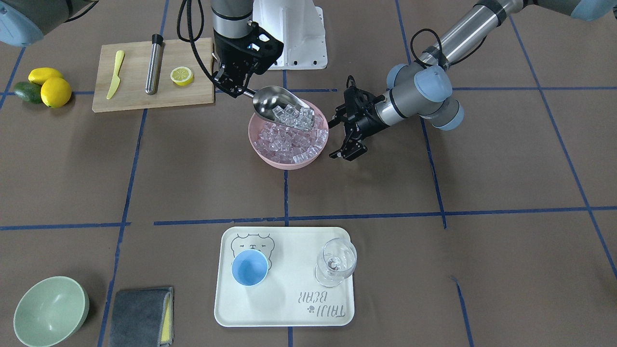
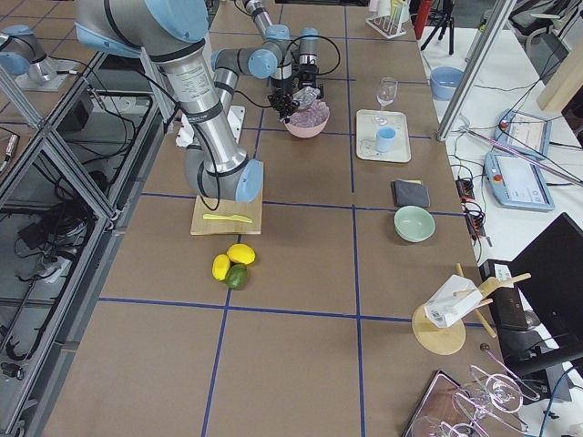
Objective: Put ice in cup with scoop
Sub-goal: 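Scoop ice cubes and lift the scoop out of the bowl with the right gripper, then carry the filled scoop to the blue-lidded cup on the white tray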
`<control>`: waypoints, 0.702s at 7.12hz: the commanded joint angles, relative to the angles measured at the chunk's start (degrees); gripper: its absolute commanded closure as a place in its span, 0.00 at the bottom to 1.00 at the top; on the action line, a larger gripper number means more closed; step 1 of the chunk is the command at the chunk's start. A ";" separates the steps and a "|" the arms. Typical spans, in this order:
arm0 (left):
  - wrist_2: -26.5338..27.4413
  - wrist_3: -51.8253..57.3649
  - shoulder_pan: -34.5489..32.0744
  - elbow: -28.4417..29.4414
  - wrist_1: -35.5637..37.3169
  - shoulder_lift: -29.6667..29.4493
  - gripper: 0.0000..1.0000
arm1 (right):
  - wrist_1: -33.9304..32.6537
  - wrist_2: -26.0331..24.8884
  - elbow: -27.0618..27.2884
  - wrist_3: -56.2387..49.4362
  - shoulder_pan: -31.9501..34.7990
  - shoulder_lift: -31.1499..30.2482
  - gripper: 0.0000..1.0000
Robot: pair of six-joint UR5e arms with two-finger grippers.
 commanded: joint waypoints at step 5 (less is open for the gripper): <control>0.00 0.06 0.00 -0.09 -0.06 -0.17 0.00 | 0.90 8.43 -9.53 -6.23 17.43 0.63 1.00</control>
